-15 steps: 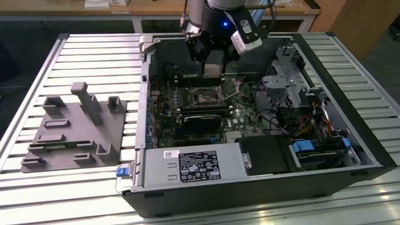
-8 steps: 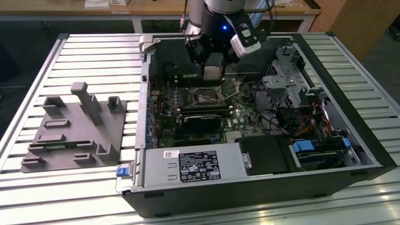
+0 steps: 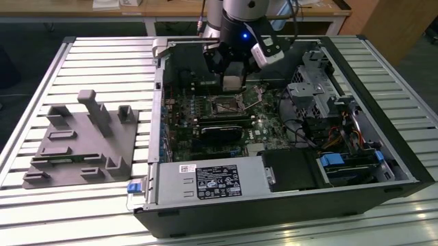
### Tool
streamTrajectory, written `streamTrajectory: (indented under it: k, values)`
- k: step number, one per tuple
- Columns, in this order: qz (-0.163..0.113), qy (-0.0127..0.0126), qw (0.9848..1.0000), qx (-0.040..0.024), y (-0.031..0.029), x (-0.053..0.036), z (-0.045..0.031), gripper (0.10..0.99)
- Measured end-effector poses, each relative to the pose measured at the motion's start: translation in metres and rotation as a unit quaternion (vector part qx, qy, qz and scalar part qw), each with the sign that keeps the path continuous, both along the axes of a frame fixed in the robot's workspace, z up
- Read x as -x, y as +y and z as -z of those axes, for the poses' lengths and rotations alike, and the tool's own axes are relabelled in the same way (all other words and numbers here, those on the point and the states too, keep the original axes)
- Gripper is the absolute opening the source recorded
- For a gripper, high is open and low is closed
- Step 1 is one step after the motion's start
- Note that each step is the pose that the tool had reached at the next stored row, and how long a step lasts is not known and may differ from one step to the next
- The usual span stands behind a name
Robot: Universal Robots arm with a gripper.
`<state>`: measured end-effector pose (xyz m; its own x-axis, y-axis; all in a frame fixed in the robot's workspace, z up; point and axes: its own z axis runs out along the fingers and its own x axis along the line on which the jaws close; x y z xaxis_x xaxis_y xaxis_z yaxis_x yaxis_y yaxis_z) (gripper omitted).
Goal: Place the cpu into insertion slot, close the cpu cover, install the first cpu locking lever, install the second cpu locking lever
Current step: 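Place the cpu into insertion slot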
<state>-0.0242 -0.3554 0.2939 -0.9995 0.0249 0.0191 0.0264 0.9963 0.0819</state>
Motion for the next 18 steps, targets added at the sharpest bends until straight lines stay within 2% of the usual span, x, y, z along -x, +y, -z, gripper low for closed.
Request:
streamTrajectory:
  k: [18]
  values:
    - [0.000,0.0000,1.0000,0.0009,0.0000,0.0001,0.0204,0.541]
